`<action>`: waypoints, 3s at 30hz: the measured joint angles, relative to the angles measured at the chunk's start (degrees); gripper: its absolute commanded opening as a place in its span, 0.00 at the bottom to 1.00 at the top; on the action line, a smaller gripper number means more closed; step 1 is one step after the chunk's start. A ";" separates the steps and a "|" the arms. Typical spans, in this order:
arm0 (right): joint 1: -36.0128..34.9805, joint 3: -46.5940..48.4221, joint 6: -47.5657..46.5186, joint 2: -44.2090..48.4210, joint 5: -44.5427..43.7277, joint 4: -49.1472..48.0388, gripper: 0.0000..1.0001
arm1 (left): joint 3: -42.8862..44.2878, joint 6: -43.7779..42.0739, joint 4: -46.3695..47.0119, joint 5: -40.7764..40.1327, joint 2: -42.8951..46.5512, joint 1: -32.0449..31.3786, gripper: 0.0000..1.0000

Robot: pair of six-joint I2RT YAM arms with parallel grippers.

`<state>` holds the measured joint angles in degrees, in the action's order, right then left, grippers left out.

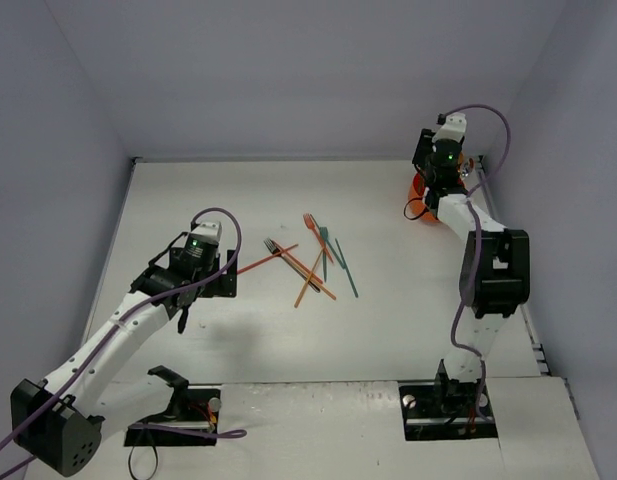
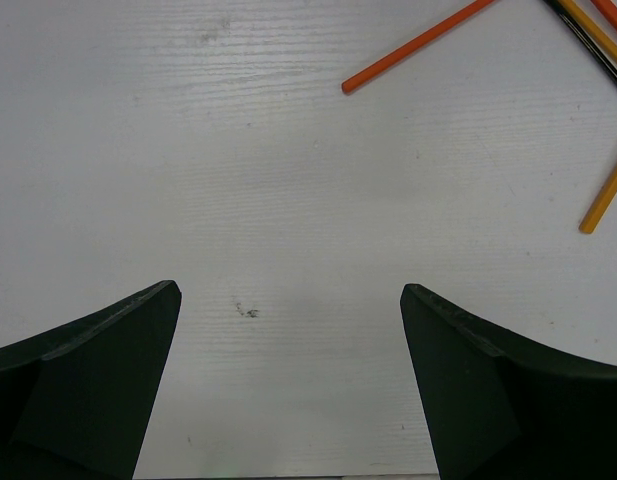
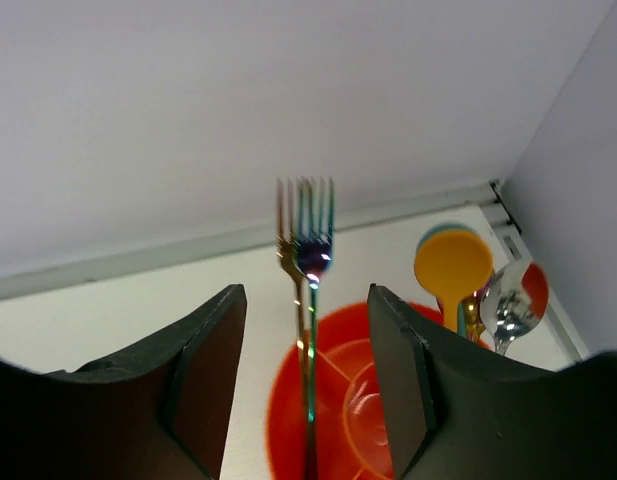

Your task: Sort the eating utensils into containers

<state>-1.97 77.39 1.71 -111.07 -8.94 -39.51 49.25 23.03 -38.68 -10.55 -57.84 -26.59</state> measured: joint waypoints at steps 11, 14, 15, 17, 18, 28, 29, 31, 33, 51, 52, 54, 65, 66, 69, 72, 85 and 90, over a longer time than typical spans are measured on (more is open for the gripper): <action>-10.86 6.48 -0.35 15.07 11.93 27.53 0.53 | 0.00 0.02 0.04 0.00 2.66 0.00 0.91; -16.64 4.49 0.03 16.63 14.25 32.48 0.51 | 0.00 0.00 0.07 0.02 3.06 0.04 0.91; -18.82 3.27 0.14 16.91 14.87 34.08 0.51 | 0.00 0.00 0.07 0.02 3.12 0.04 0.91; -21.89 1.07 0.43 16.96 15.49 36.49 0.50 | 0.00 0.01 0.09 0.00 3.12 0.04 0.91; -23.43 -0.03 0.61 16.92 15.75 37.77 0.50 | 0.00 0.02 0.09 0.01 3.12 0.04 0.91; -35.87 -3.04 1.97 11.34 18.60 42.76 0.47 | 0.00 0.02 0.13 0.03 3.50 0.04 0.91; -36.79 -3.02 1.99 10.03 18.75 42.78 0.47 | 0.00 0.02 0.15 0.05 3.50 0.04 0.91; -38.48 -2.89 2.04 7.08 18.90 42.78 0.46 | 0.00 0.02 0.17 0.11 3.50 0.04 0.90; -39.81 -2.21 2.24 3.92 18.93 43.25 0.44 | 0.00 0.02 0.23 0.30 3.50 0.07 0.89; -36.24 -11.89 3.23 21.52 18.76 43.82 0.48 | 13.45 -2.23 17.81 20.10 -29.29 3.03 0.72; -35.84 -13.04 3.33 24.28 18.74 43.86 0.48 | 14.75 -2.56 18.55 21.28 -31.28 3.79 0.70; -35.31 -15.08 3.73 29.00 18.81 43.31 0.48 | 17.04 -3.40 19.29 23.80 -34.61 5.77 0.68; -34.58 -26.74 6.82 45.76 18.86 44.38 0.49 | 28.51 -10.13 19.17 34.95 -53.81 12.13 0.55; -34.39 -27.39 7.16 46.94 18.88 44.56 0.49 | 29.06 -10.60 19.20 35.96 -54.84 12.20 0.52; -33.98 -28.78 7.82 49.93 18.86 44.90 0.49 | 29.99 -11.60 19.47 38.65 -56.07 12.50 0.44; -33.60 -29.59 8.63 52.12 18.86 45.01 0.49 | 30.25 -12.23 19.57 40.19 -56.69 12.82 0.38; -33.30 -30.84 10.29 55.70 18.86 46.75 0.50 | 32.35 -12.26 21.02 46.42 -60.04 13.09 0.28; -33.30 -31.07 10.32 55.81 18.86 47.62 0.50 | 32.41 -11.60 21.97 48.06 -60.79 13.11 0.18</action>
<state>-35.27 46.33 12.03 -55.27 9.91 8.11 81.67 11.43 -16.71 37.51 -118.64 -13.47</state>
